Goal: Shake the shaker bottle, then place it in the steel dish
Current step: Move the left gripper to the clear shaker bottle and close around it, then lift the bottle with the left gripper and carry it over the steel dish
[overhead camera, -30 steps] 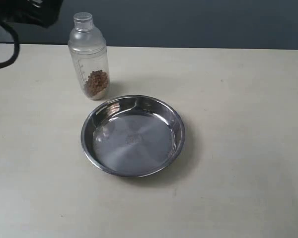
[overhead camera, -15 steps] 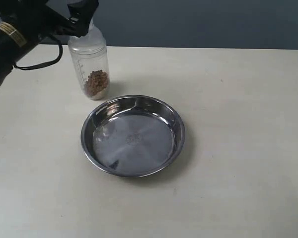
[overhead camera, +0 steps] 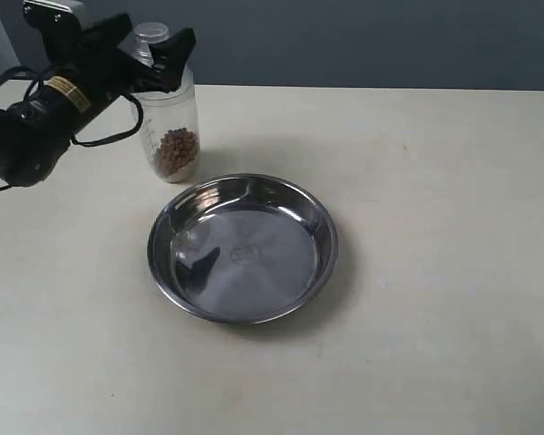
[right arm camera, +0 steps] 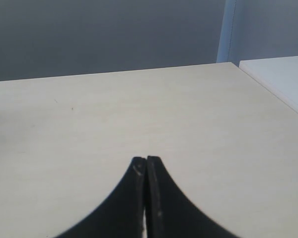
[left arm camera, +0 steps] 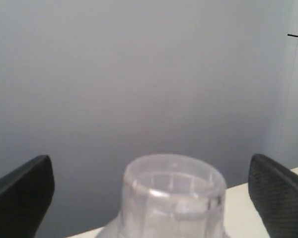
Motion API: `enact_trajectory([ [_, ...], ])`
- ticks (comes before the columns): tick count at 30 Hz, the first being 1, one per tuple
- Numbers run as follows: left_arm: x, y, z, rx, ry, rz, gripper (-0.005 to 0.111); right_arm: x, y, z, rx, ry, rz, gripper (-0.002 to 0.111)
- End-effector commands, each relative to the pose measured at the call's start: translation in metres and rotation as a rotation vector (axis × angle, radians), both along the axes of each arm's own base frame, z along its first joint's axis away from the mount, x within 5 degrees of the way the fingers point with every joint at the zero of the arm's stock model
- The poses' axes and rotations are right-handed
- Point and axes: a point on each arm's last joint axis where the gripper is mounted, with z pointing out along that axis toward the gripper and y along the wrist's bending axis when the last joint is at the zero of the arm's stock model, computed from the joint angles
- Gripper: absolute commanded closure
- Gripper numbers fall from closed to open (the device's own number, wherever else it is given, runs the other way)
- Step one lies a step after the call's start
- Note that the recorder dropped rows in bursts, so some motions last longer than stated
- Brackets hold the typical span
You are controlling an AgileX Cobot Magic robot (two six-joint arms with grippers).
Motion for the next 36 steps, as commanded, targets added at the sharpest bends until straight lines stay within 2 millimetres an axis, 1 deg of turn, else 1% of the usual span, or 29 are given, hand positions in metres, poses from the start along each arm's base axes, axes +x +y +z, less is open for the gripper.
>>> enact_trajectory([
  [1,0.004,0.001,-0.017,-0.031,0.024,-0.008,0.001,0.0,0.0,0.001,-0.002,-0.014,0.005,0.109],
  [5,0.005,0.001,-0.037,-0.041,0.049,-0.014,0.001,0.0,0.0,0.001,-0.002,-0.014,0.005,0.109],
  [9,0.006,0.001,-0.052,-0.041,0.081,-0.013,0.001,0.0,0.0,0.001,-0.002,-0.014,0.005,0.109],
  [17,0.01,-0.001,-0.069,-0.025,0.117,-0.032,0.002,0.0,0.0,0.001,-0.002,-0.014,0.005,0.109],
  [23,0.009,-0.001,-0.087,-0.026,0.152,-0.034,0.002,0.0,0.0,0.001,-0.002,-0.014,0.005,0.109],
  [32,0.01,-0.002,-0.09,-0.014,0.151,-0.052,0.003,0.0,0.0,0.001,-0.002,-0.014,0.005,0.109],
  [34,0.01,-0.002,-0.09,-0.024,0.147,-0.044,0.007,0.0,0.0,0.001,-0.002,-0.014,0.005,0.109],
  [35,0.01,-0.002,-0.089,-0.025,0.143,-0.046,0.012,0.0,0.0,0.001,-0.002,-0.014,0.005,0.109],
  [36,0.01,-0.002,-0.089,-0.023,0.142,-0.051,0.02,0.0,0.0,0.001,-0.002,-0.014,0.005,0.109],
])
